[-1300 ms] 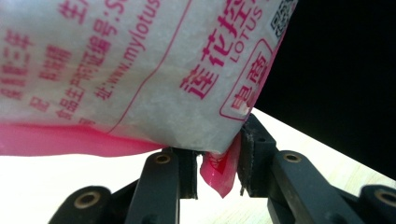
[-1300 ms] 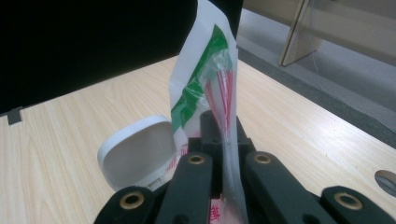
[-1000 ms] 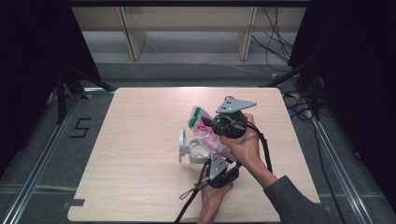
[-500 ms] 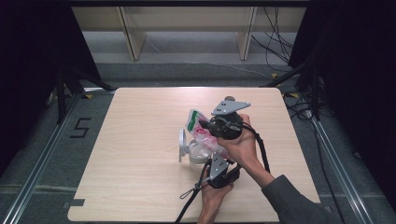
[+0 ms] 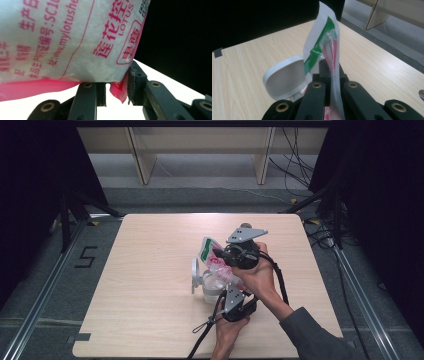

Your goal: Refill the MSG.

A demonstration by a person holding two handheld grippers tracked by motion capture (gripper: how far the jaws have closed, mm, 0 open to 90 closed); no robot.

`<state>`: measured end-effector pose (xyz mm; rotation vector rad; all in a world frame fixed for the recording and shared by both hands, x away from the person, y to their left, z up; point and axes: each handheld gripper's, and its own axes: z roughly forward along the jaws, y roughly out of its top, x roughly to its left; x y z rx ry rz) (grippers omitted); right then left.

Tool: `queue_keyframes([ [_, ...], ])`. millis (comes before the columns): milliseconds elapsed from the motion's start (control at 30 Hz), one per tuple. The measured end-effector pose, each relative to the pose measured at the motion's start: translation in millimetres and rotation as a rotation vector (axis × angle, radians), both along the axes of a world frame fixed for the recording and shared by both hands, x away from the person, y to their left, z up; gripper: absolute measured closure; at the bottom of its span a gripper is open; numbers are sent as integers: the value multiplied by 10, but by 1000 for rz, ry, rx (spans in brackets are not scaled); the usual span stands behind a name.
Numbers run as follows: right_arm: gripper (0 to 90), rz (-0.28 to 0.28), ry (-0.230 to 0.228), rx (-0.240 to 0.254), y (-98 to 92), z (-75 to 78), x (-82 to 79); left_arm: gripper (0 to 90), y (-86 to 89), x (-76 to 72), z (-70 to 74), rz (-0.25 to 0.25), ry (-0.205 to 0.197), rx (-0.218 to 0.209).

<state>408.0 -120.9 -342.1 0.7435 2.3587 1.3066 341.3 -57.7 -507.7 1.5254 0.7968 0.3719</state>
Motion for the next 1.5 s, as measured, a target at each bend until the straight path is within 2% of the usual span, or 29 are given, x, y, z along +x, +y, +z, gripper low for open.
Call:
queue_keyframes([
  [133, 900, 1, 12, 5, 14, -8, -5, 715, 0, -2, -1, -2, -4, 3],
  [167, 900, -3, -12, 4, 16, -15, 2, 715, 0, -1, -2, -3, -3, 0],
  [200, 900, -1, -16, 4, 17, -17, 4, 715, -2, -1, -4, -2, -3, 1],
  [233, 900, -9, 15, 0, 15, -10, -15, 715, -2, -2, -5, -3, -4, 0],
  [267, 900, -9, 24, 2, 22, -12, -20, 715, -2, -2, -5, -4, -4, 0],
  [433, 900, -13, 17, 1, 42, -18, -30, 715, -3, -4, 0, -8, -7, 0],
  [467, 900, 6, 3, -12, 40, -18, -15, 715, 3, -2, 1, -11, -7, 9],
  [833, 898, 4, 7, -6, 78, -30, -17, 713, 3, -12, 7, -9, -9, -9],
  [933, 899, 19, -9, -16, 84, -21, -5, 713, 6, -14, 5, -9, -15, -4],
  [967, 899, 10, 9, -16, 75, -10, -15, 713, 6, -13, 5, -10, -13, -4],
  [1067, 898, 16, -6, -27, 78, -31, -1, 713, 0, -16, -2, -11, -11, -3],
  [1133, 898, 9, 18, -35, 100, -41, -23, 714, 4, -14, -1, -13, -8, -6],
  [1167, 898, 20, 7, -36, 100, -41, -14, 714, 7, -15, 2, -12, -9, -5],
  [1233, 898, 7, 14, -15, 104, -35, -23, 714, 9, -17, 3, -9, -13, -4],
  [1267, 897, 22, 5, -21, 97, -27, -11, 714, 9, -15, 3, -11, -14, -9],
  [1333, 898, 17, 9, -6, 92, -26, -8, 714, 10, -13, 4, -10, -14, -7],
  [1367, 897, 13, -3, -8, 90, -24, -5, 714, 14, -18, 7, -4, -10, 5],
  [1400, 897, 17, 11, -12, 93, -21, -9, 714, 9, -12, -2, -11, -16, -8],
  [1467, 897, 15, 1, -12, 89, -24, -1, 714, 11, -11, 1, -14, -14, -9],
  [1500, 897, 17, 16, -17, 84, -19, -2, 714, 12, -12, 1, -14, -14, -9],
])
